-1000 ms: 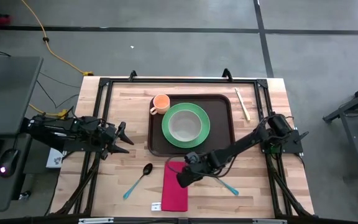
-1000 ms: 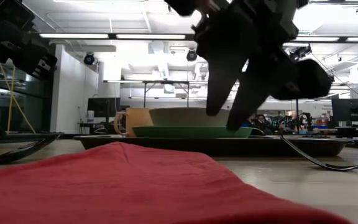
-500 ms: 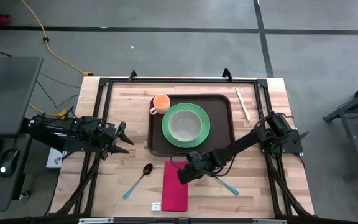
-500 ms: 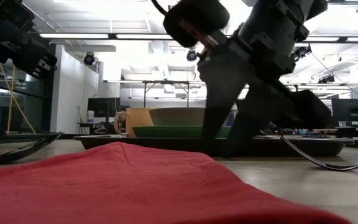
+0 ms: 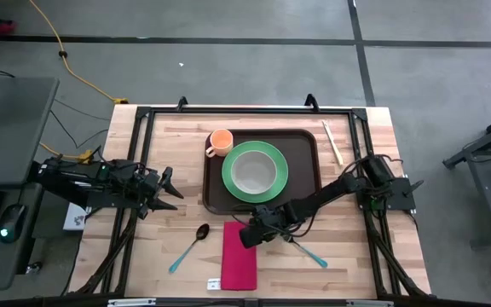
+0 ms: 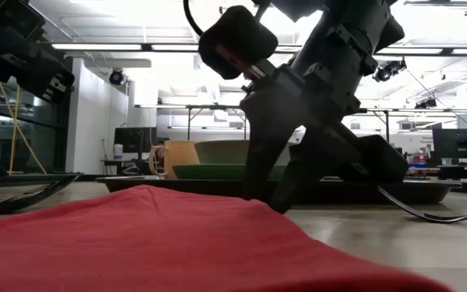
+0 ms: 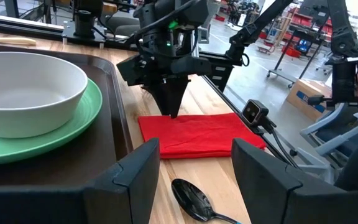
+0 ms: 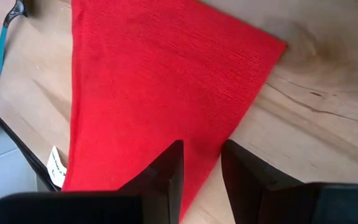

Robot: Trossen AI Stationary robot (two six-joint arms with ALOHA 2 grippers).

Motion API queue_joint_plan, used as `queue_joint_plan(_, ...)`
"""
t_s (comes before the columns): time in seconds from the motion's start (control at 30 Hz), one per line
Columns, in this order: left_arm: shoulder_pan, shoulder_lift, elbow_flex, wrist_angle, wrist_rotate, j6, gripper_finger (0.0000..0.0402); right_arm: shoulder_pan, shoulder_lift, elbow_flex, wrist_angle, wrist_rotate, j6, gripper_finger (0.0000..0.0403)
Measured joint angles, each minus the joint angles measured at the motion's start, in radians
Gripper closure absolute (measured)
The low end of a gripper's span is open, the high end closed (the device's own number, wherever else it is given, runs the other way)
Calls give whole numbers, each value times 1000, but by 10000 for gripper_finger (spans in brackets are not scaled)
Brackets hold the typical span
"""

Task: Set up tray
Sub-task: Put the red napkin on the brown serving tray to the right of the green plate

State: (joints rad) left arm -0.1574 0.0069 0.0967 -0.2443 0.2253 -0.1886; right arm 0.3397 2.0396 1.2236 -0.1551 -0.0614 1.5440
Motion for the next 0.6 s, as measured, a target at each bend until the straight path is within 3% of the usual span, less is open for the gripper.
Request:
queue_joint_plan(0.23,0,0,0,-1,-1,0,172,1,2,1,-30,28,0,320)
queue_joint_plan(0.6,0,0,0,-1,-1,8,172,5,50,1,-12,9,2,366)
